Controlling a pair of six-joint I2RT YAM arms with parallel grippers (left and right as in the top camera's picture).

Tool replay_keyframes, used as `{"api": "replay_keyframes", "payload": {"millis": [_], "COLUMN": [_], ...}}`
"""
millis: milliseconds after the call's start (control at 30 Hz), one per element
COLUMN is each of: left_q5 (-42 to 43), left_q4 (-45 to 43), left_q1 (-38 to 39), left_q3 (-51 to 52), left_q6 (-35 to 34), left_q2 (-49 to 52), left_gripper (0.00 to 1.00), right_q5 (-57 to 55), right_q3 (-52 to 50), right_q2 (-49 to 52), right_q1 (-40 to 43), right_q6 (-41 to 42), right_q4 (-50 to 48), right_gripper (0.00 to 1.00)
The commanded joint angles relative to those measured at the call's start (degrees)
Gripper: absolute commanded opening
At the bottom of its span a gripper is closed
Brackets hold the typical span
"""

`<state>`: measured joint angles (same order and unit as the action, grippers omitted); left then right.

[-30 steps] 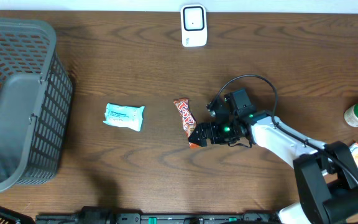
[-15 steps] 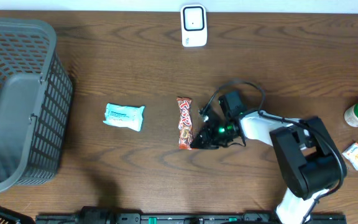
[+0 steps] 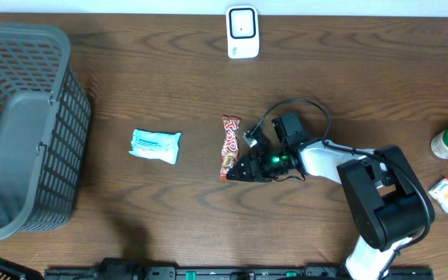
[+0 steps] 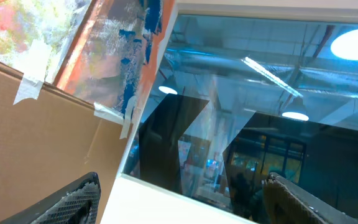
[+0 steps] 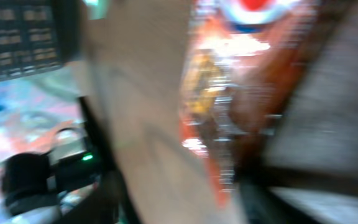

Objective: Scan the item barcode

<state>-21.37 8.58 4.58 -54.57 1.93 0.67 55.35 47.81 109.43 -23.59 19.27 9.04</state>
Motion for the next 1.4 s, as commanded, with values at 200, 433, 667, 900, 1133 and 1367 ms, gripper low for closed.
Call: {"api": "replay_keyframes", "payload": {"millis": [200,433,667,900,1133,1367], "left_q5": [-0.4,-0.4,-0.4,-0.4,-0.4,-0.4], "left_q4": [-0.1,0.1,0.3,0.3,0.3,0.3], "left_q1": [-0.2,-0.2,-0.2,-0.2,-0.2,-0.2], "left_q3": [-0.1,-0.1,-0.1,0.0,0.0,0.0], "left_q6": [1.0,1.0,1.0,1.0,1.0,1.0], "left_q2": [-0.5,-0.5,-0.5,-0.5,-0.5,-0.5], "left_gripper": [0.84,0.84,0.84,0.84,0.84,0.84], "right_q5": [-22.5,-32.0,-32.8,-32.8,-30.5,-29.7], "right_q3": [-0.2,4.5,4.9,4.9,5.0,5.1], "right_q2": [3.4,3.4,3.4,5.0,7.9,8.7], "right_q1": [1.7,6.3,6.0,3.0,1.2,0.6], "right_q6": [4.7,4.7,2.3,2.3,3.2,3.0], "right_q4": [-0.9,-1.3,-7.1,-14.0,-18.7,-19.6], "right_gripper": [0.99,0.99,0.99,0.99,0.99,0.99]}}
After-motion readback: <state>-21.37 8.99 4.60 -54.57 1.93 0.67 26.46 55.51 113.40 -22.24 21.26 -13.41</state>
